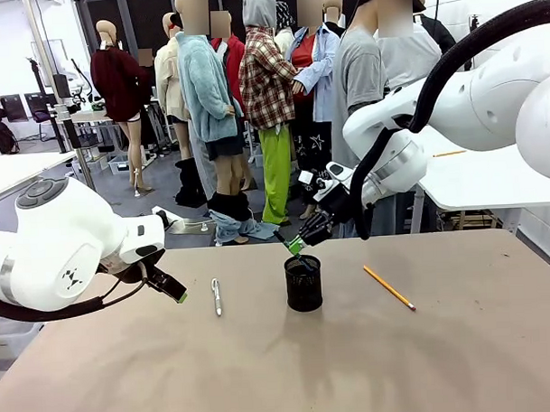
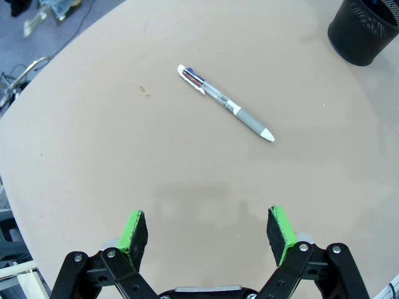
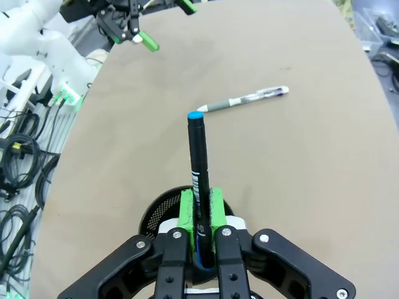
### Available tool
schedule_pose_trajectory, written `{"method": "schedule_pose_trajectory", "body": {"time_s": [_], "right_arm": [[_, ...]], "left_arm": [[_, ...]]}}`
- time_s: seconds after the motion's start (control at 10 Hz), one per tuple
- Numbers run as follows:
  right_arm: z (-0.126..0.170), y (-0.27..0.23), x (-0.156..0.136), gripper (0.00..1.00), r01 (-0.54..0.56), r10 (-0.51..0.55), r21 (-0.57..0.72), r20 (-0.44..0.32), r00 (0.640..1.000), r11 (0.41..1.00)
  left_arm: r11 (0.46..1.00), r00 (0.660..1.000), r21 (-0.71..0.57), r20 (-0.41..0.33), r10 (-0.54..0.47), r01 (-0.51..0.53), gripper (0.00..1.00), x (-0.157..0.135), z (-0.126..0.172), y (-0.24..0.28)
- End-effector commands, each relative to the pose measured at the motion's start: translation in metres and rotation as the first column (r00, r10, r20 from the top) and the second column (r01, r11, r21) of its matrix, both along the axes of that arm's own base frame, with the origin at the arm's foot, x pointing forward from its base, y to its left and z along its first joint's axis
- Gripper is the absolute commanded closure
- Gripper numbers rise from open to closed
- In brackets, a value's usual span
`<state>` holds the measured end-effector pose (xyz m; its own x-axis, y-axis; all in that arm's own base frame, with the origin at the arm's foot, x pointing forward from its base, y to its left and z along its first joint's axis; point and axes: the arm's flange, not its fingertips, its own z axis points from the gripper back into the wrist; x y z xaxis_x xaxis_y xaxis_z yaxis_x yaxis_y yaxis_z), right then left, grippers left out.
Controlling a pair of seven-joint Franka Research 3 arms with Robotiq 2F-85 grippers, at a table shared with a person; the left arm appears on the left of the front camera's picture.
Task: Place the pens into the pen holder.
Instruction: Pick up a writing instrument from the table and place it into the Pen holder.
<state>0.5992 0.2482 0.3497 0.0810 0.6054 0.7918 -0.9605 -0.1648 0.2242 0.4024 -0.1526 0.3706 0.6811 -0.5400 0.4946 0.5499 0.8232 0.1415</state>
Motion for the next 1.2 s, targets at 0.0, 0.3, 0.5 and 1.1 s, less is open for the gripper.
{"method": "schedule_pose_trajectory", "body": {"time_s": [0.0, 0.3, 0.5, 1.1], "right_arm": [[0.004, -0.007, -0.013, 0.53, 0.004, -0.004, -0.03, -0.01, 1.0, 1.0], [0.028, -0.031, -0.028, 0.47, 0.113, -0.116, -0.077, -0.028, 0.993, 0.991], [0.059, -0.063, -0.039, 0.47, 0.325, -0.334, -0.215, -0.007, 0.943, 0.921], [0.086, -0.077, -0.038, 0.47, 0.574, -0.724, -0.66, 0.067, 0.687, 0.484]], "left_arm": [[1.0, 1.0, -0.003, 0.001, 0.003, -0.003, 0.0, 0.0, 0.001, 0.002], [1.0, 1.0, -0.003, 0.001, 0.003, -0.003, 0.0, 0.0, 0.001, 0.002], [1.0, 1.0, -0.003, 0.001, 0.003, -0.003, 0.0, 0.0, 0.001, 0.002], [1.0, 1.0, -0.003, 0.001, 0.003, -0.003, 0.0, 0.0, 0.001, 0.002]]}}
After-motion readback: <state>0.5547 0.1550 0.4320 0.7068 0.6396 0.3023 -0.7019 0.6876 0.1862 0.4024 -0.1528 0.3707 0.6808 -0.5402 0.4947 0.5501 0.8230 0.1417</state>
